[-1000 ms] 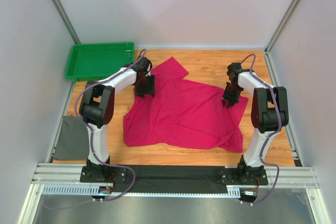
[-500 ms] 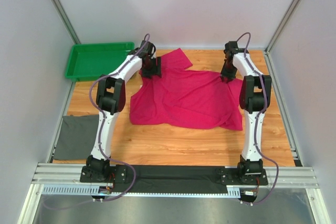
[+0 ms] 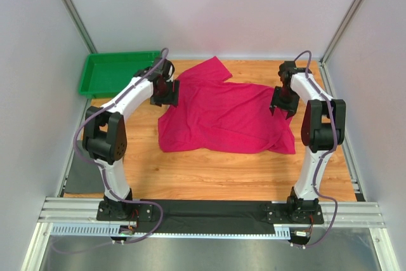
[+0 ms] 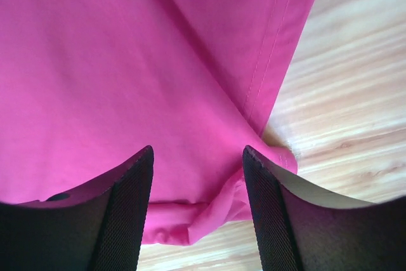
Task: Fold and stack the t-shirts
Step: Flatten the tshirt out
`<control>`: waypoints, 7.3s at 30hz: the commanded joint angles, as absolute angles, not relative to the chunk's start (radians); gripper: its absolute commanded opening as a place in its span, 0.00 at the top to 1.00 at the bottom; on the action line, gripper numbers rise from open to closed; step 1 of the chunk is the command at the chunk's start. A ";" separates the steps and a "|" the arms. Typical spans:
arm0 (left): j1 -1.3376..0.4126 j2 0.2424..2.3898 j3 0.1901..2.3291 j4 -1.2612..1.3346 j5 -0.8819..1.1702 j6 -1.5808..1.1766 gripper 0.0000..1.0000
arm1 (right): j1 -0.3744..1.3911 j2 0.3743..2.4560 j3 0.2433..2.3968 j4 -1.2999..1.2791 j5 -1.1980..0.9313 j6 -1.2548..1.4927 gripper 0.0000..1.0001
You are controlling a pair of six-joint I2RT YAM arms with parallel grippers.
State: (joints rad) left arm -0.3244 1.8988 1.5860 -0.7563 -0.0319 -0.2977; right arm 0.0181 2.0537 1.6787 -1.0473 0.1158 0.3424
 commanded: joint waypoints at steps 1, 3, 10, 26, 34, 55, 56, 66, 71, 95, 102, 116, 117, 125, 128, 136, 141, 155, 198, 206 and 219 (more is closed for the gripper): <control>-0.322 1.898 1.500 -0.759 -0.061 -0.264 0.28 | 0.018 2.005 1.589 -0.976 0.089 0.322 0.40; -0.321 1.905 1.482 -0.761 -0.074 -0.258 0.27 | 0.018 2.006 1.580 -0.983 0.104 0.319 0.40; -0.311 1.925 1.453 -0.775 -0.144 -0.241 0.26 | 0.018 1.987 1.540 -1.000 0.205 0.298 0.39; -0.186 1.884 1.336 -0.635 0.099 -0.247 0.35 | 0.009 2.016 1.447 -0.911 0.212 0.273 0.46; -0.184 1.997 1.405 -0.638 0.192 -0.271 0.38 | 0.009 2.046 1.456 -0.899 0.201 0.262 0.50; -0.184 1.533 1.379 -0.598 0.141 -0.357 1.00 | 0.011 1.815 1.585 -1.005 0.201 0.333 1.00; -0.184 1.511 1.371 -0.586 0.140 -0.365 1.00 | 0.009 1.800 1.594 -1.015 0.198 0.331 1.00; -0.184 1.140 1.299 -0.548 0.152 -0.403 1.00 | 0.009 1.392 1.415 -0.900 0.241 0.344 1.00; -0.184 1.057 1.382 -0.632 0.126 -0.394 1.00 | 0.011 1.255 1.460 -0.905 0.221 0.367 1.00; -0.256 1.632 1.689 -0.913 -0.006 -0.262 0.95 | -0.020 1.668 1.666 -1.084 0.161 0.341 0.76; -0.256 1.764 1.855 -0.907 -0.098 -0.259 0.17 | -0.044 1.941 1.861 -1.166 0.207 0.314 0.58; -0.190 1.329 0.918 -0.649 0.132 -0.566 0.56 | -0.041 1.580 1.321 -1.019 -0.138 0.399 0.54; -0.186 1.324 0.896 -0.622 0.141 -0.581 0.57 | -0.041 1.554 1.306 -1.019 -0.141 0.397 0.54; -0.178 1.471 0.859 -0.565 0.203 -0.695 0.44 | -0.049 1.496 1.192 -1.014 -0.124 0.417 0.53; -0.178 1.505 0.861 -0.560 0.193 -0.722 0.44 | -0.057 1.480 1.174 -1.000 -0.123 0.426 0.49; -0.178 1.558 0.868 -0.630 0.147 -0.767 0.51 | -0.071 1.482 1.158 -0.989 -0.109 0.442 0.47; -0.184 1.588 0.868 -0.634 0.161 -0.795 0.50 | -0.078 1.497 1.141 -0.994 -0.069 0.488 0.46; -0.195 1.643 0.876 -0.574 0.192 -0.782 0.96 | -0.169 1.502 0.963 -0.936 -0.089 0.612 0.43; -0.218 1.298 1.372 -0.551 0.084 -0.477 1.00 | -0.187 1.543 1.409 -0.945 0.055 0.710 1.00; -0.218 1.250 1.603 -0.445 0.163 -0.371 1.00 | -0.190 1.370 1.653 -0.966 0.057 0.651 1.00; -0.218 0.919 1.825 -0.532 0.393 -0.137 1.00 | -0.183 0.873 1.746 -1.014 0.063 0.589 1.00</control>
State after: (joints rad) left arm -0.2165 0.9829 1.7622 -0.5251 0.3222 -0.2363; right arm -0.1864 0.9405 1.7260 -0.9852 0.0372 0.6220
